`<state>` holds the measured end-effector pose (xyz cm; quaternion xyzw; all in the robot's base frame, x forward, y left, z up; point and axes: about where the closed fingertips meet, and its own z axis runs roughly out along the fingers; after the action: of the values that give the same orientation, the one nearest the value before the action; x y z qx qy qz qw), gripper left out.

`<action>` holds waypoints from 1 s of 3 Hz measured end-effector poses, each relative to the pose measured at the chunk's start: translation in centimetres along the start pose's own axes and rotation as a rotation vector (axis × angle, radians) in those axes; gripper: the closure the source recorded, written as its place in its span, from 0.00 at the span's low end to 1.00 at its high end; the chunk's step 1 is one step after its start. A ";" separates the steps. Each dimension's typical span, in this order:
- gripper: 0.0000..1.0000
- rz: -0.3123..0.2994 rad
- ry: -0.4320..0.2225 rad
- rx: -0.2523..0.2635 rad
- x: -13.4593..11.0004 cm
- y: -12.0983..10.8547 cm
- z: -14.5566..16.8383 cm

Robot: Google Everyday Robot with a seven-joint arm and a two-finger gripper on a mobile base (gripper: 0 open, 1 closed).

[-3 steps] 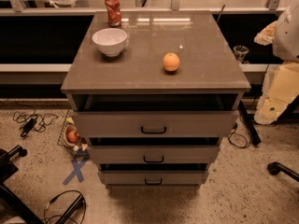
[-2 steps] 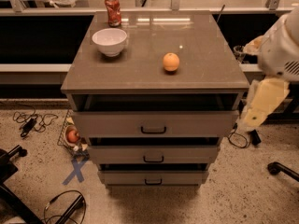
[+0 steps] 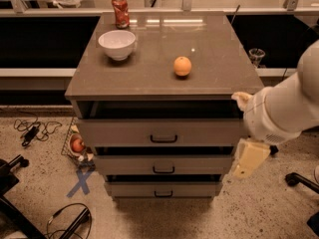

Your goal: Open top drawer

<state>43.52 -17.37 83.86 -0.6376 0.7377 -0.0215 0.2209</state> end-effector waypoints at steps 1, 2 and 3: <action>0.00 -0.038 -0.004 0.066 -0.1 0.2 4.0; 0.00 -0.045 -0.023 0.131 -0.7 -1.2 4.3; 0.00 -0.044 -0.021 0.127 -0.7 -1.1 4.6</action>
Offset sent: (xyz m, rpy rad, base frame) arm 0.0127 0.0116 -0.0360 -0.0155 -0.0727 0.0160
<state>46.24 -15.71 80.24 -0.6387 0.7182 -0.0662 0.2682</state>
